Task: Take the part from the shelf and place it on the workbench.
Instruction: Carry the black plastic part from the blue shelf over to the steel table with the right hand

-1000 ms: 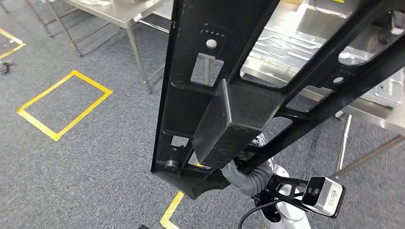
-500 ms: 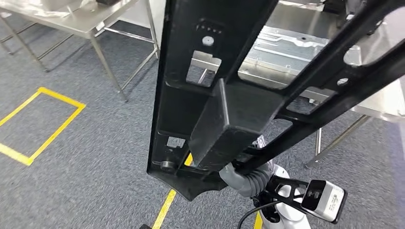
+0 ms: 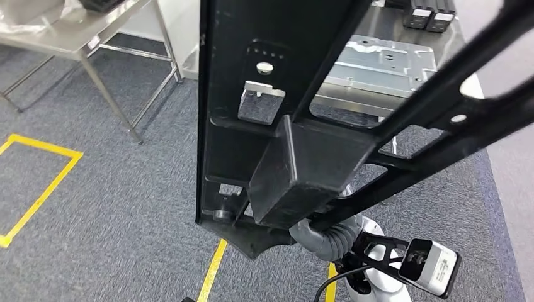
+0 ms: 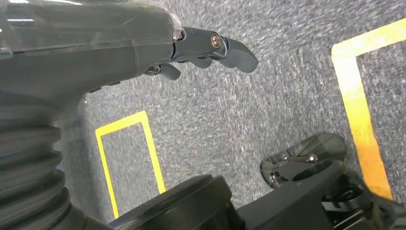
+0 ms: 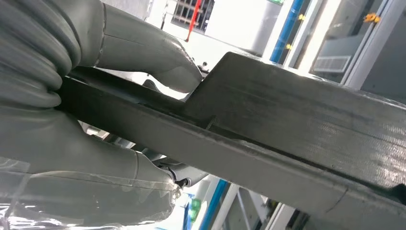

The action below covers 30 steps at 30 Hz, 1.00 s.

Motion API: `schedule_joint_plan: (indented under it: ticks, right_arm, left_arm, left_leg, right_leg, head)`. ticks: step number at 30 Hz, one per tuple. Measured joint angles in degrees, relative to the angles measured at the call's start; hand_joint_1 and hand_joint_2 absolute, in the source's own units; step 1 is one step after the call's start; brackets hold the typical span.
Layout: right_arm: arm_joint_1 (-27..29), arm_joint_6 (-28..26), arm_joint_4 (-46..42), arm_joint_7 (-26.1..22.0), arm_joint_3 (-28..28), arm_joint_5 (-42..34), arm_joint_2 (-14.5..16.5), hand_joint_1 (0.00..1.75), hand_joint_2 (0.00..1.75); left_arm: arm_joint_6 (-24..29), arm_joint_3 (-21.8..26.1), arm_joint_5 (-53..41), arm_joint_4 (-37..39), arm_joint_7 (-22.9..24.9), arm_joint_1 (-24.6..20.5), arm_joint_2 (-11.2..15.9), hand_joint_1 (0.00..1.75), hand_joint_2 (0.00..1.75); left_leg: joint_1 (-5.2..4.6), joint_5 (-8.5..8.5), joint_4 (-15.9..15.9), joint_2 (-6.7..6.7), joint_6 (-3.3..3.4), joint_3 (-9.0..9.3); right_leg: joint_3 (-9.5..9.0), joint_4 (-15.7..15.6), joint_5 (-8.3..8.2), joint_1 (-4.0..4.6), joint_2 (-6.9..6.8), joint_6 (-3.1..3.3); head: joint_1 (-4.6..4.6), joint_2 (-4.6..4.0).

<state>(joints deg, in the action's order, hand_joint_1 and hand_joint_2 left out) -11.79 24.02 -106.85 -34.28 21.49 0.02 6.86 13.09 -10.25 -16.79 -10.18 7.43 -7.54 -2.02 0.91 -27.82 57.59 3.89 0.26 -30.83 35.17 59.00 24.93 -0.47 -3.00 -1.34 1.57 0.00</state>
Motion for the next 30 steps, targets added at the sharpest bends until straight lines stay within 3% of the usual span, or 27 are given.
schedule_joint_plan:
  ticks: [1, 3, 5, 8, 9, 10, 11, 12, 14, 16, 18, 19, 21, 23, 24, 25, 26, 27, 28, 30]
  right_arm:
    - [-0.03, -0.01, -0.01, 0.02, 0.0, -0.01, 0.0, 1.75, 1.75]
    - [-0.04, -0.05, -0.03, 0.06, 0.01, -0.02, -0.01, 1.75, 1.75]
    - [-0.13, -0.11, -0.09, 0.09, 0.04, -0.08, 0.02, 1.75, 1.75]
    - [-0.26, -0.17, -0.05, 0.11, 0.1, -0.2, 0.07, 1.75, 1.75]
    - [-0.24, -0.17, 0.02, 0.11, 0.11, -0.23, 0.07, 1.75, 1.75]
    - [-0.22, -0.19, 0.11, 0.11, 0.11, -0.27, 0.07, 1.75, 1.75]
    - [-0.21, -0.24, 0.22, 0.08, 0.11, -0.34, 0.07, 1.75, 1.75]
    - [-0.22, -0.3, 0.3, 0.03, 0.11, -0.44, 0.07, 1.75, 1.75]
    - [-0.25, -0.48, 0.38, -0.12, 0.1, -0.62, 0.06, 1.75, 1.75]
    - [-0.27, -0.66, 0.44, -0.24, 0.09, -0.7, 0.06, 1.75, 1.75]
    - [-0.25, -0.98, 0.49, -0.34, 0.07, -0.68, 0.07, 1.75, 1.75]
    - [-0.21, -1.22, 0.49, -0.37, 0.06, -0.63, 0.06, 1.75, 1.75]
    - [-0.22, -1.74, 0.5, -0.37, 0.05, -0.55, 0.05, 1.75, 1.75]
    - [-0.17, -2.15, 0.6, -0.24, 0.04, -0.52, 0.03, 1.75, 1.75]
    - [-0.11, -2.31, 0.69, -0.13, 0.04, -0.52, 0.01, 1.75, 1.75]
    - [-0.05, -2.48, 0.8, 0.0, 0.04, -0.52, -0.02, 1.75, 1.75]
    - [-0.02, -2.65, 0.89, 0.09, 0.04, -0.52, -0.04, 1.75, 1.75]
    - [-0.01, -2.81, 0.96, 0.14, 0.04, -0.52, -0.05, 1.75, 1.75]
    - [-0.02, -2.96, 0.99, 0.16, 0.04, -0.52, -0.07, 1.75, 1.75]
    - [-0.09, -3.21, 0.99, 0.15, 0.04, -0.49, -0.08, 1.75, 1.75]
  left_arm:
    - [-0.01, 0.0, 0.0, 0.0, -0.01, -0.01, 0.01, 0.0, 1.75]
    - [-0.01, 0.0, 0.02, -0.01, -0.03, -0.04, -0.01, 0.0, 1.75]
    - [0.01, 0.01, 0.07, -0.02, -0.1, -0.11, -0.02, 0.0, 1.75]
    - [0.02, 0.07, 0.21, -0.03, -0.33, 0.04, -0.02, 0.0, 1.75]
    - [0.0, 0.1, 0.25, -0.03, -0.43, 0.06, -0.01, 0.0, 1.75]
    - [-0.02, 0.14, 0.27, -0.03, -0.52, 0.04, -0.01, 0.0, 1.75]
    - [-0.06, 0.17, 0.3, -0.03, -0.64, -0.02, -0.01, 0.0, 1.75]
    - [-0.09, 0.2, 0.28, -0.03, -0.7, -0.08, -0.01, 0.0, 1.75]
    - [-0.17, 0.27, 0.29, -0.02, -0.86, 0.1, -0.01, 0.0, 1.75]
    - [-0.2, 0.33, 0.34, -0.02, -0.99, 0.26, 0.0, 0.0, 1.75]
    - [-0.21, 0.35, 0.38, -0.03, -1.08, 0.15, -0.07, 0.0, 1.75]
    - [-0.2, 0.36, 0.4, -0.03, -1.08, 0.07, -0.14, 0.0, 1.75]
    - [-0.13, 0.42, 0.45, -0.03, -0.9, -0.03, -0.24, 0.0, 1.75]
    - [-0.03, 0.57, 0.56, -0.03, -0.54, 0.02, -0.19, 0.0, 1.75]
    - [0.03, 0.68, 0.59, -0.03, -0.37, 0.04, -0.17, 0.0, 1.75]
    - [0.08, 0.78, 0.54, -0.03, -0.24, 0.06, -0.17, 0.0, 1.75]
    - [0.13, 0.87, 0.45, -0.03, -0.15, 0.05, -0.17, 0.0, 1.75]
    - [0.16, 0.93, 0.34, -0.03, -0.08, 0.04, -0.17, 0.0, 1.75]
    - [0.17, 0.96, 0.24, -0.03, -0.02, 0.02, -0.18, 0.0, 1.75]
    - [0.17, 1.01, 0.07, -0.03, 0.05, -0.03, -0.18, 0.0, 1.75]
  left_leg:
    - [-0.1, -0.14, -0.03, 0.37, -0.32, 0.13]
    - [-0.14, -0.37, -0.2, 1.18, -0.96, 0.41]
    - [0.02, -1.64, 1.32, 0.14, -1.49, 0.05]
    - [0.27, -6.64, 11.39, -2.93, -1.88, -4.73]
    - [0.27, -7.64, 14.65, -3.24, -1.96, -6.49]
    - [0.27, -7.48, 16.15, -3.37, -2.01, -7.48]
    - [0.28, -6.11, 15.33, -3.44, -2.02, -7.37]
    - [0.31, -3.83, 12.45, -3.64, -1.98, -6.3]
    - [0.49, -0.03, 4.9, -5.83, -1.69, -3.33]
    - [0.48, 0.77, 1.38, -7.91, -1.18, -2.04]
    - [0.37, 0.77, 1.02, -7.74, -0.45, -1.92]
    - [0.42, 0.96, 0.69, -7.4, -0.05, -1.72]
    - [0.62, 1.33, 0.03, -6.56, 0.73, -1.26]
    - [0.46, 1.32, -0.12, -5.69, 1.13, -1.12]
    - [0.39, 1.24, -0.1, -5.3, 1.18, -1.13]
    - [0.36, 1.13, -0.09, -4.95, 1.17, -1.11]
    - [0.35, 0.99, -0.07, -4.68, 1.1, -1.04]
    - [0.36, 0.83, -0.05, -4.49, 0.98, -0.89]
    - [0.36, 0.63, -0.04, -4.35, 0.79, -0.68]
    - [0.17, 0.14, 0.06, -4.24, 0.16, -0.36]
  right_leg:
    - [-0.3, -0.75, 0.08, 0.22, -0.09, 0.31]
    - [-0.31, -0.93, -0.09, 0.19, 1.1, 0.97]
    - [-0.66, -1.55, -0.41, -0.11, 2.16, 1.66]
    - [-0.9, -1.84, -0.52, -0.12, 3.58, 2.33]
    - [-0.91, -1.81, -0.49, -0.04, 4.13, 2.39]
    - [-0.93, -1.74, -0.44, 0.03, 4.75, 2.41]
    - [-0.98, -1.62, -0.38, 0.07, 5.42, 2.38]
    - [-1.03, -1.44, -0.28, 0.08, 6.14, 2.29]
    - [-0.86, -0.87, -0.03, 0.07, 7.48, 1.93]
    - [-0.25, -0.46, 0.02, -0.08, 8.45, 1.28]
    - [0.12, -0.52, -0.14, -0.26, 9.1, 0.49]
    - [0.16, -0.35, -0.04, -0.27, 8.66, 0.16]
    - [1.4, 2.51, 1.74, -0.18, 6.3, -0.32]
    - [4.81, 9.37, 5.17, -0.34, 4.09, -0.68]
    - [6.55, 12.7, 6.42, -0.47, 3.78, -0.84]
    - [7.53, 14.49, 6.63, -0.59, 3.64, -0.97]
    - [7.45, 14.21, 5.79, -0.7, 3.58, -1.04]
    - [6.21, 11.82, 4.11, -0.8, 3.49, -1.05]
    - [4.12, 7.96, 2.11, -0.88, 3.33, -0.99]
    - [0.53, 1.32, 0.19, -0.64, 2.97, -0.6]
  head:
    - [-0.02, 0.01]
    - [-0.04, 0.01]
    - [-0.11, 0.01]
    - [-0.32, 0.01]
    - [-0.32, 0.01]
    - [-0.33, 0.01]
    - [-0.32, 0.0]
    - [-0.32, 0.01]
    - [-0.32, 0.01]
    - [-0.33, 0.01]
    - [-0.35, 0.01]
    - [-0.33, 0.01]
    - [-0.12, 0.0]
    - [0.08, 0.0]
    - [0.08, 0.01]
    - [0.09, 0.01]
    - [0.09, 0.01]
    - [0.1, 0.01]
    - [0.1, 0.0]
    - [0.08, 0.0]
